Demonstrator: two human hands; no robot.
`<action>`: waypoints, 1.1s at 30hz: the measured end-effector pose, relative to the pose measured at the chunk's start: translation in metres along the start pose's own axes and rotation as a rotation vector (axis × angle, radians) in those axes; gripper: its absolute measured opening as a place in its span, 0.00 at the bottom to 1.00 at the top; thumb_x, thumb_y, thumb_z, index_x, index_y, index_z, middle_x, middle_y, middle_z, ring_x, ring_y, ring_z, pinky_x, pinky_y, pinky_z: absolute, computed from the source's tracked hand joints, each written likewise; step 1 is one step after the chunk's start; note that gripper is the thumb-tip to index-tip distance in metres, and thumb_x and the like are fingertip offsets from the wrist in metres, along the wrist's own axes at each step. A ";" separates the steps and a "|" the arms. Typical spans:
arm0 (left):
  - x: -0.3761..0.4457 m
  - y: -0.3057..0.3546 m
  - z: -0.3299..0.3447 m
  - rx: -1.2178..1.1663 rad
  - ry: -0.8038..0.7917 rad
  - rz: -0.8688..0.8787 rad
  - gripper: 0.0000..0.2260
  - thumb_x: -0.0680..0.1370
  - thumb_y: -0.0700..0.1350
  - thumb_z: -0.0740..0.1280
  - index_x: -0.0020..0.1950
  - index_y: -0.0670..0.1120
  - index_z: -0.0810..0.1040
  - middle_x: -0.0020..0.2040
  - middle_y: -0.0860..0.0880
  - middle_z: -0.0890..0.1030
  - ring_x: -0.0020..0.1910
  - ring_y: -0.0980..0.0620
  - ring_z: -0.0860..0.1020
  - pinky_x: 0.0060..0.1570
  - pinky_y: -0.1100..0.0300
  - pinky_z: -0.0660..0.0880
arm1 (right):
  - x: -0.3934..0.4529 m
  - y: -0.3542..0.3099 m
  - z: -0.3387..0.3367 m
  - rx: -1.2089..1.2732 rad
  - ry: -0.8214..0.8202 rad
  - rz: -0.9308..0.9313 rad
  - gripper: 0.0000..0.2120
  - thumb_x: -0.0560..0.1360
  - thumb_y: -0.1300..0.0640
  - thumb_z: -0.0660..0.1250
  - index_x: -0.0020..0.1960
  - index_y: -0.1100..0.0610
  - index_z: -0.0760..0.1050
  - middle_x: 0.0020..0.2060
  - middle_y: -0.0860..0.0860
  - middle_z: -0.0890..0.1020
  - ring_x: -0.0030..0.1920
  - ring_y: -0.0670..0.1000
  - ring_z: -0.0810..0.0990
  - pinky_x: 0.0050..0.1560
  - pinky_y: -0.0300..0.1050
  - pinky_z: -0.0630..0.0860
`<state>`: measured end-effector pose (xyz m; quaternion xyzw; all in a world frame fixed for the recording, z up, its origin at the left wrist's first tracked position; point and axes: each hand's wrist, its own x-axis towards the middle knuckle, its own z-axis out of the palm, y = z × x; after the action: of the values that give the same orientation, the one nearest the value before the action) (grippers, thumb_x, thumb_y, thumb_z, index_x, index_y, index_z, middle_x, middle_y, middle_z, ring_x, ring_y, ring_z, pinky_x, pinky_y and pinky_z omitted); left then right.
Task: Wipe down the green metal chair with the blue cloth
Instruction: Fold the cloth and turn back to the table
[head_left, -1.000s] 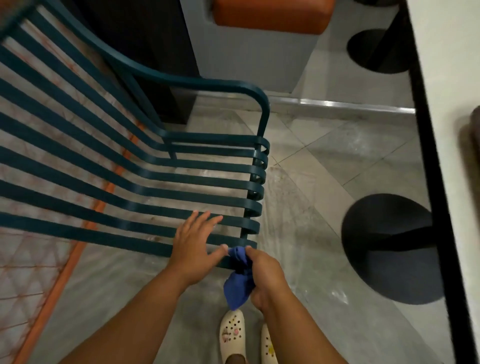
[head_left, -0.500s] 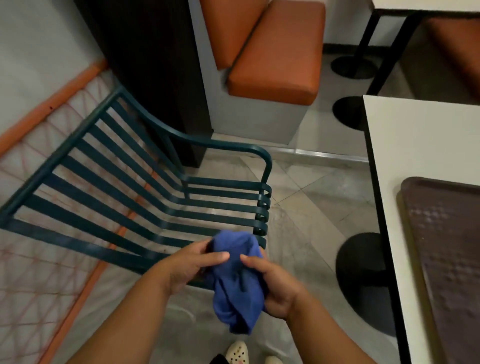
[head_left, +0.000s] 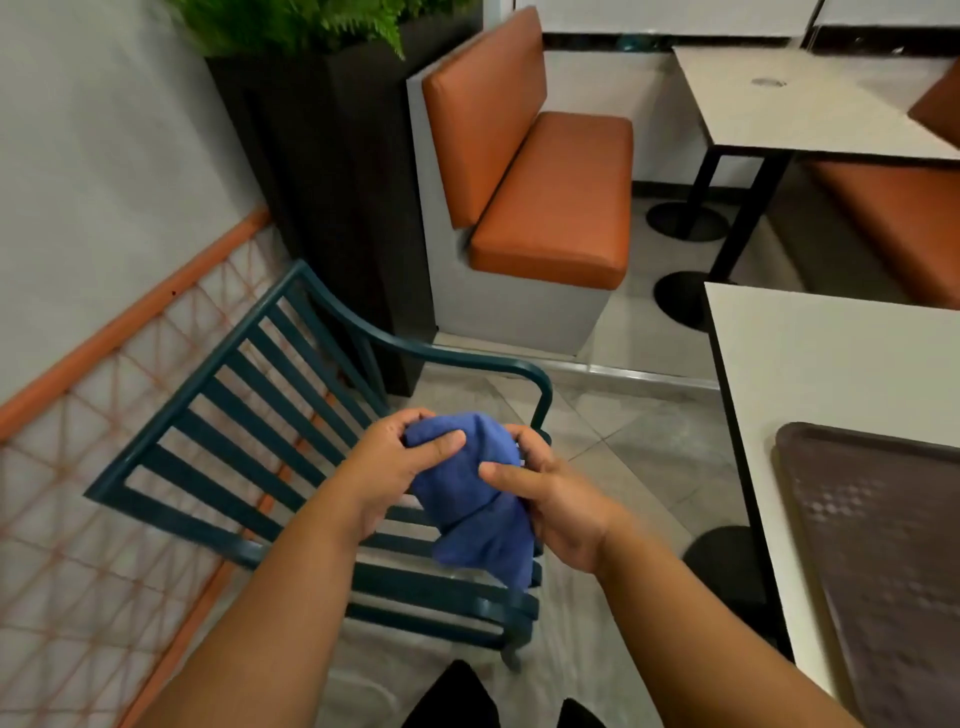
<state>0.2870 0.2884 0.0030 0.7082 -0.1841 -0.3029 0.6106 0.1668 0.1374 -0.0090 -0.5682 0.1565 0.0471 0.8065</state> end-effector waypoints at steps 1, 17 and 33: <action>-0.001 0.008 0.000 -0.006 -0.024 0.016 0.13 0.69 0.48 0.75 0.48 0.43 0.79 0.45 0.45 0.83 0.47 0.48 0.80 0.48 0.50 0.76 | 0.000 -0.005 0.003 -0.097 0.029 -0.040 0.17 0.72 0.55 0.72 0.59 0.48 0.75 0.55 0.54 0.82 0.59 0.58 0.79 0.62 0.63 0.74; -0.010 0.041 0.072 -0.363 -0.378 -0.076 0.23 0.58 0.53 0.82 0.48 0.44 0.82 0.50 0.42 0.82 0.51 0.45 0.81 0.48 0.50 0.79 | -0.089 -0.072 -0.049 -0.482 0.152 -0.385 0.21 0.76 0.66 0.64 0.61 0.45 0.67 0.47 0.58 0.79 0.48 0.56 0.80 0.49 0.49 0.81; 0.001 0.104 0.301 0.138 -0.427 0.197 0.07 0.68 0.45 0.76 0.35 0.46 0.79 0.33 0.50 0.79 0.34 0.55 0.77 0.33 0.62 0.74 | -0.225 -0.128 -0.231 -0.959 0.381 -0.347 0.16 0.70 0.46 0.74 0.56 0.41 0.73 0.47 0.44 0.82 0.47 0.46 0.81 0.48 0.44 0.80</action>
<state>0.1019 0.0413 0.0833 0.6468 -0.3975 -0.3713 0.5346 -0.0601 -0.0993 0.1045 -0.8884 0.1648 -0.1245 0.4099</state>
